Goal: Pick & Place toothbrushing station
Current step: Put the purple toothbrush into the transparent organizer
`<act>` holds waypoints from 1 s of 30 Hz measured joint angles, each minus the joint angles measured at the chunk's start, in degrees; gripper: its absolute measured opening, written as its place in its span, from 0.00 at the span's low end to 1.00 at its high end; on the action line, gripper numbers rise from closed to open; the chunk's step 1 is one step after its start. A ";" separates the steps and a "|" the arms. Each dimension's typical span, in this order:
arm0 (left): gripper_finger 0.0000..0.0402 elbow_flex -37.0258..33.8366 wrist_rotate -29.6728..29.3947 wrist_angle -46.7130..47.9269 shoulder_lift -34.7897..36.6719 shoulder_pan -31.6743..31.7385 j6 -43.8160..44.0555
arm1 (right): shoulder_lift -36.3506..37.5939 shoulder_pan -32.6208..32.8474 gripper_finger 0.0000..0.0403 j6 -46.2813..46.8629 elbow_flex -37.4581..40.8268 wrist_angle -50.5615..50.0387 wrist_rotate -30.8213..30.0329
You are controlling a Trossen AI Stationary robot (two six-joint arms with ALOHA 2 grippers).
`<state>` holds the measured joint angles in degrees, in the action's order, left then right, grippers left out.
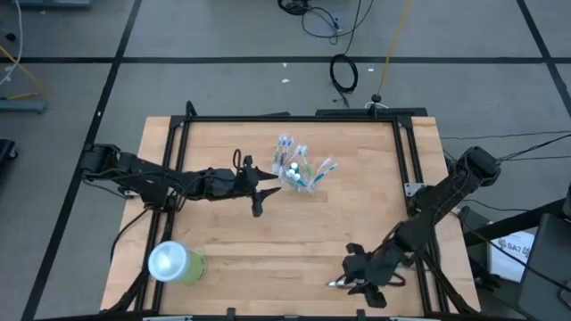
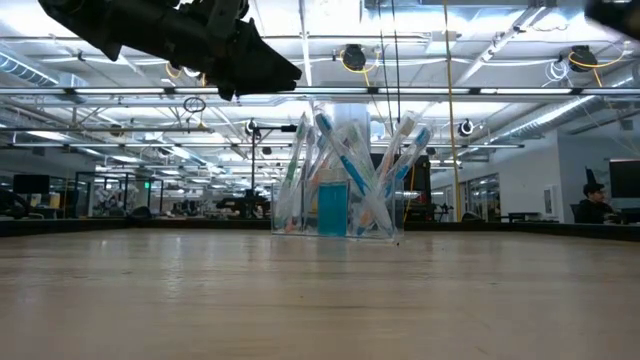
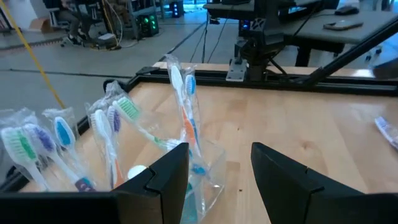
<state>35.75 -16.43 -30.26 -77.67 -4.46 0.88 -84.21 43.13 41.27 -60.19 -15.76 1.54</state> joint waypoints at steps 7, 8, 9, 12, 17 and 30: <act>0.45 0.00 -0.14 0.04 0.00 1.08 -0.75 | -4.33 2.61 0.33 15.62 -0.73 -17.55 -0.02; 0.45 0.00 -0.14 0.04 0.00 1.35 -0.74 | -4.57 2.79 0.33 18.41 -0.14 -17.69 0.12; 0.45 0.00 -0.15 0.04 0.00 1.64 -0.70 | -4.74 2.83 0.33 20.54 0.47 -17.65 0.12; 0.45 0.00 -0.15 0.07 0.00 2.43 0.88 | -4.67 3.17 0.36 23.04 1.97 -16.62 0.23; 0.45 0.00 -0.15 0.16 0.00 3.63 2.93 | -4.67 4.39 0.40 18.35 4.30 -15.95 0.69; 0.45 0.00 -0.17 0.13 0.00 4.86 2.80 | -10.39 9.26 0.34 10.71 8.18 -7.97 2.49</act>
<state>35.75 -16.60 -30.13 -77.67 0.40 3.69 -94.60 52.39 51.99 -52.01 -23.74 4.03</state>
